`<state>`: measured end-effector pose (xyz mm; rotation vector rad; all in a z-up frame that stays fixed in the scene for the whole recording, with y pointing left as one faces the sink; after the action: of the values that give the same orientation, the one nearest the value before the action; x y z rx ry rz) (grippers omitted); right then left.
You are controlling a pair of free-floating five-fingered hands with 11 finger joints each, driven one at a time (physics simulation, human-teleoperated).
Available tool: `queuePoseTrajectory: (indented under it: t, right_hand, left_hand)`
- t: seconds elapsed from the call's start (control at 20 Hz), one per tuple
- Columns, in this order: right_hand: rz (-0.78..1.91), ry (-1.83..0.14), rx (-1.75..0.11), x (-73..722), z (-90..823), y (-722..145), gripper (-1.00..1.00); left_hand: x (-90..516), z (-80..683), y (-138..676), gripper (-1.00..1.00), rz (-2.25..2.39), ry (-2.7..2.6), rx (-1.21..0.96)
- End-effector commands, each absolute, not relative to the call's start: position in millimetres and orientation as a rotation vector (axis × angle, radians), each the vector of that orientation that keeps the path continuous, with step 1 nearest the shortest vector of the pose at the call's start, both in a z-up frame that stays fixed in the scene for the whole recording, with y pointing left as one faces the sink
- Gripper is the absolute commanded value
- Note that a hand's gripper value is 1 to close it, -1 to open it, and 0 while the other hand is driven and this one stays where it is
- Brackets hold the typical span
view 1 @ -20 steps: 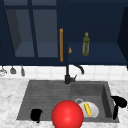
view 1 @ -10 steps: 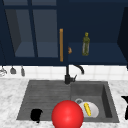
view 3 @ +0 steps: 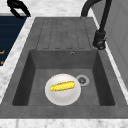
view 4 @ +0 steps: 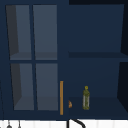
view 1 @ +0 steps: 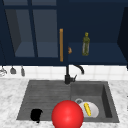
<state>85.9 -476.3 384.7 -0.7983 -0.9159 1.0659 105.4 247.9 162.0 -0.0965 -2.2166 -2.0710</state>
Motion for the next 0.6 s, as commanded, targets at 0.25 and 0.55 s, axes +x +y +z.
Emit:
queuePoseTrajectory:
  t: [0.25, 0.55]
  right_hand:
    - [1.146, -0.856, -0.864, 117.6, 354.3, -514.4, -1.0]
    - [1.148, -0.84, -0.888, 126.0, 338.6, -547.1, -1.0]
  left_hand:
    - [105.4, 162.0, 247.9, 0.0, -2.071, -2.217, -0.096]
    - [105.4, 162.0, 247.9, 0.0, -2.071, -2.217, -0.096]
